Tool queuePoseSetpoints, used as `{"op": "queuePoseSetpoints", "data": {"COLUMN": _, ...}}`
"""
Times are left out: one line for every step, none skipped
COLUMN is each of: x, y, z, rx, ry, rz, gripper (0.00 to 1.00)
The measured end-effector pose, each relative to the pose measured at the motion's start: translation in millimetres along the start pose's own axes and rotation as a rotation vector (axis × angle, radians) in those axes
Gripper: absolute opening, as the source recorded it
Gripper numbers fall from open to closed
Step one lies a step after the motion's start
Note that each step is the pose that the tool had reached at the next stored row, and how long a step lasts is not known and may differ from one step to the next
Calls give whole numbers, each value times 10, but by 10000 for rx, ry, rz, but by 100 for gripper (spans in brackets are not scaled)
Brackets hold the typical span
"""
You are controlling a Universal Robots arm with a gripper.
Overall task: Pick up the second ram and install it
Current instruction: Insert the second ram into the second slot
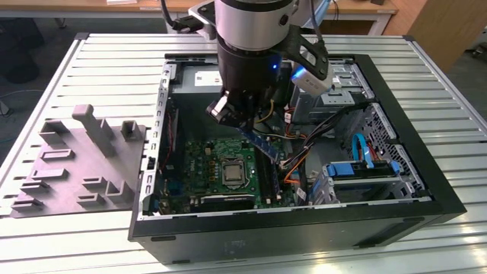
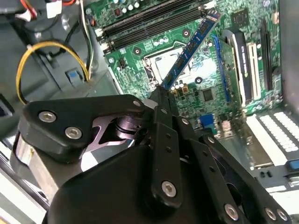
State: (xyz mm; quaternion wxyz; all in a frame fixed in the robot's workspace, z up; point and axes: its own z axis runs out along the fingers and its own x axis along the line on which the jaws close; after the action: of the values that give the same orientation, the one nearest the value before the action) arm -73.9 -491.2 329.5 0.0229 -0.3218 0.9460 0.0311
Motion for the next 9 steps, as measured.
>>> {"op": "queuePoseSetpoints", "data": {"x": 0, "y": 0, "z": 2, "rx": 11, "ry": -8, "rz": 181, "gripper": 11}}
{"op": "queuePoseSetpoints", "data": {"x": 0, "y": 0, "z": 5, "rx": 23, "ry": -16, "rz": 359, "gripper": 11}}
{"op": "queuePoseSetpoints", "data": {"x": 1, "y": 0, "z": 7, "rx": 34, "ry": -24, "rz": 540, "gripper": 11}}
{"op": "queuePoseSetpoints", "data": {"x": 1, "y": -1, "z": 10, "rx": 46, "ry": -32, "rz": 728, "gripper": 11}}
{"op": "queuePoseSetpoints", "data": {"x": 1, "y": -1, "z": 12, "rx": 58, "ry": -39, "rz": 908, "gripper": 11}}
{"op": "queuePoseSetpoints", "data": {"x": 1, "y": -1, "z": 15, "rx": 69, "ry": -48, "rz": 1088, "gripper": 11}}
{"op": "queuePoseSetpoints", "data": {"x": 1, "y": -1, "z": 17, "rx": 81, "ry": -55, "rz": 1266, "gripper": 11}}
{"op": "queuePoseSetpoints", "data": {"x": 1, "y": -1, "z": 20, "rx": 93, "ry": -64, "rz": 1447, "gripper": 11}}
{"op": "queuePoseSetpoints", "data": {"x": 2, "y": -1, "z": 22, "rx": 104, "ry": -72, "rz": 1625, "gripper": 11}}
